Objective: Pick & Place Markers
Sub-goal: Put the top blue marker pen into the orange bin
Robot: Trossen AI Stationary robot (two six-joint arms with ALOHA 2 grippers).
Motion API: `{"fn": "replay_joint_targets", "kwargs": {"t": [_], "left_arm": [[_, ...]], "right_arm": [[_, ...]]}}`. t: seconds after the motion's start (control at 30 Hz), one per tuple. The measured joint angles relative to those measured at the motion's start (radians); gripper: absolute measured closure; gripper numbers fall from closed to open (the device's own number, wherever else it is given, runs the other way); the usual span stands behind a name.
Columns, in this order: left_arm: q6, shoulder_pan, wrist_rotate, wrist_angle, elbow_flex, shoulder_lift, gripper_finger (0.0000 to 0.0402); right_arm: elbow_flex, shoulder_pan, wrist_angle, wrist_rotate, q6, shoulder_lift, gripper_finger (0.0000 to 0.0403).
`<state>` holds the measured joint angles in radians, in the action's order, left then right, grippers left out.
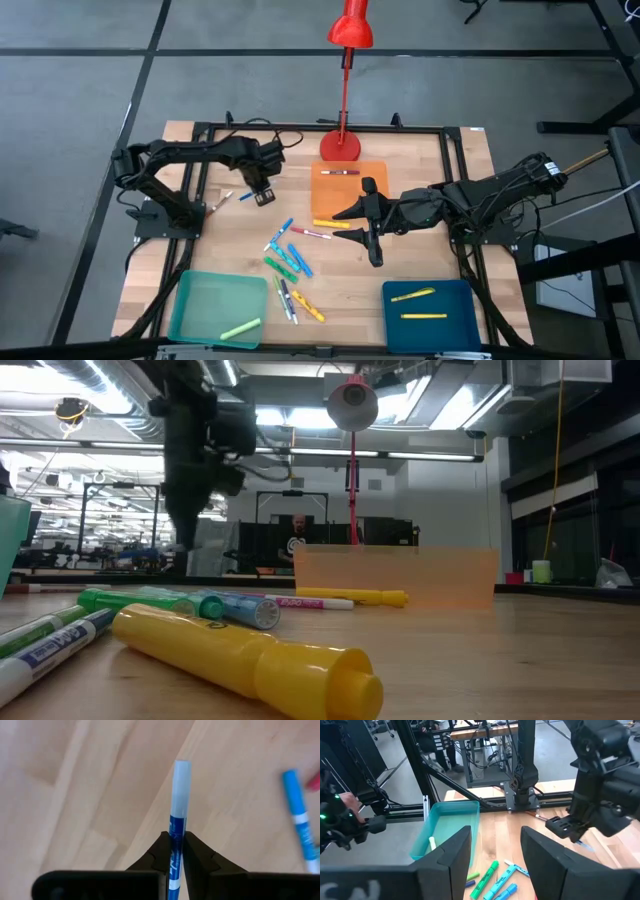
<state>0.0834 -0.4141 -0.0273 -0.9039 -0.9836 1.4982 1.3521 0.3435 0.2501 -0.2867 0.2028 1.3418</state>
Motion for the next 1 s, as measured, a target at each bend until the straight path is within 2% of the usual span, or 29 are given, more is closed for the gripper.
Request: {"fn": "replay_joint_targets", "kwargs": {"t": [0.33, 0.67, 0.77, 0.87, 1.0], "left_arm": [[0.001, 0.045, 0.0, 0.028, -0.168, -0.002, 0.0379], [0.036, 0.109, -0.038, 0.218, -0.239, -0.002, 0.0379], [0.044, 0.123, -0.04, 0.264, -0.247, -0.002, 0.0379], [0.05, 0.135, -0.054, 0.296, -0.246, -0.002, 0.0379], [0.052, 0.154, -0.059, 0.351, -0.246, -0.002, 0.0379]], "right_arm": [[0.0, 0.0, -0.024, 0.001, -0.001, 0.0, 0.0232], [0.0, 0.0, -0.008, -0.004, -0.023, -0.066, 0.0232], [0.0, 0.0, 0.054, -0.054, -0.023, -0.095, 0.0235], [0.0, 0.001, 0.145, -0.104, -0.019, -0.118, 0.0253], [0.0, 0.001, 0.217, -0.111, -0.008, -0.143, 0.0294]]}}
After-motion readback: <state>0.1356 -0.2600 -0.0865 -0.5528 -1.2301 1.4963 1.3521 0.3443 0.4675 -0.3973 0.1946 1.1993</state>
